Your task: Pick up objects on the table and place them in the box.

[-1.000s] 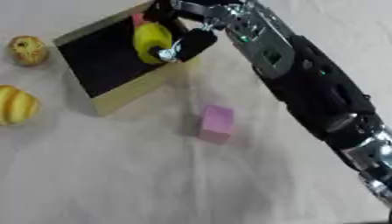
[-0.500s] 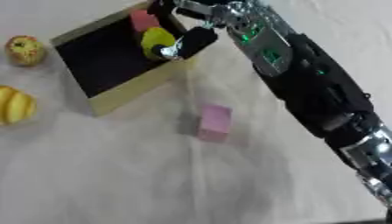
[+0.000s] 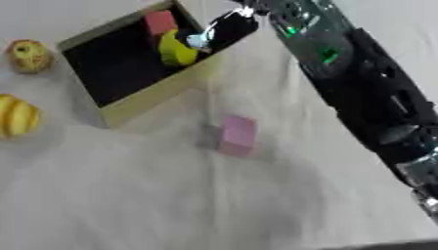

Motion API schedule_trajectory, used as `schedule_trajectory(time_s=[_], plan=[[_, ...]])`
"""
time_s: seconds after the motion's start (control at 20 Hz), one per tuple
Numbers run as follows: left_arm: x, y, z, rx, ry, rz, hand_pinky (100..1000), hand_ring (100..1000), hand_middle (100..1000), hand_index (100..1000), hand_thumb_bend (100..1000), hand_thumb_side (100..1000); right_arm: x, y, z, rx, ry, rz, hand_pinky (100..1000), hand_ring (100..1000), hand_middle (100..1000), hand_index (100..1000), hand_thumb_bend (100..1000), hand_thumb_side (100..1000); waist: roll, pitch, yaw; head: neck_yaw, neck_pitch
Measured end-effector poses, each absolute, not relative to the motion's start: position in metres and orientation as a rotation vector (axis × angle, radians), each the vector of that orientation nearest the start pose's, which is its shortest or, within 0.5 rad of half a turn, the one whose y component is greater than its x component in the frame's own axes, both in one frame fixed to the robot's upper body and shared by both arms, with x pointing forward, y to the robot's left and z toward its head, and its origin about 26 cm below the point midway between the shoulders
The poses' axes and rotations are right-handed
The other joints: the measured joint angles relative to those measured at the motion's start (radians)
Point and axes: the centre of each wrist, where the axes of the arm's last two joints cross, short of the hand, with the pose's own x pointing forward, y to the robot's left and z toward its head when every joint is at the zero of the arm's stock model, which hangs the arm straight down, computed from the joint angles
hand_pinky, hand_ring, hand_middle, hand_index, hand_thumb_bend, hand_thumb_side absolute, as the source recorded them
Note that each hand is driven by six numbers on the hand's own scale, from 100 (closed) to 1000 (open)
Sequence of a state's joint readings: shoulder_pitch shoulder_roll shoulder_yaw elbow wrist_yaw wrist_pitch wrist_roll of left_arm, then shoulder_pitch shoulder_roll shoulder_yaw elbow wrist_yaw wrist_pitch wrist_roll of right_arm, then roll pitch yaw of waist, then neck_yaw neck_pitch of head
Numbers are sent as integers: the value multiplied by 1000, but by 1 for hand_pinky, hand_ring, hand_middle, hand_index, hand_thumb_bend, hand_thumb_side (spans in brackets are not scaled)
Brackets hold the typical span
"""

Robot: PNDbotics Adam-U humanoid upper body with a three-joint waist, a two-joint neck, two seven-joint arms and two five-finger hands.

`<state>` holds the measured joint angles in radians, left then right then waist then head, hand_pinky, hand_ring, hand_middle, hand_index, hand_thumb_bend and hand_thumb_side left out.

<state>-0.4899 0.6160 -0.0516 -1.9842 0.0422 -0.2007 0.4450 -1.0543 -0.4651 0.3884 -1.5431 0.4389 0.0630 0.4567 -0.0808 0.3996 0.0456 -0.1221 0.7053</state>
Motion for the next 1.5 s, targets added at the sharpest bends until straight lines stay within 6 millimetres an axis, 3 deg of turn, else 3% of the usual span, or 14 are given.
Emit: schedule_trajectory(time_s=[0.2,0.45,1.35,1.5], plan=[[307,272,272,-511,3504,217,770,806,787,938,528,654,346,-158,336,-590,-2026,1631,873,870,810,880,312,351,3,-6,-12,7,7],[307,275,267,-537,3513,213,770,806,787,937,527,655,305,-159,334,-581,-2035,1723,873,870,811,881,301,365,13,-17,-29,23,12],[305,280,260,-596,3529,225,767,806,786,933,523,659,302,-158,263,-601,-1896,1728,877,885,827,886,293,402,14,-26,-63,38,25],[305,280,260,-596,3529,225,767,806,786,931,523,660,302,-158,256,-600,-1862,1725,878,891,831,893,284,470,17,-25,-63,36,25]])
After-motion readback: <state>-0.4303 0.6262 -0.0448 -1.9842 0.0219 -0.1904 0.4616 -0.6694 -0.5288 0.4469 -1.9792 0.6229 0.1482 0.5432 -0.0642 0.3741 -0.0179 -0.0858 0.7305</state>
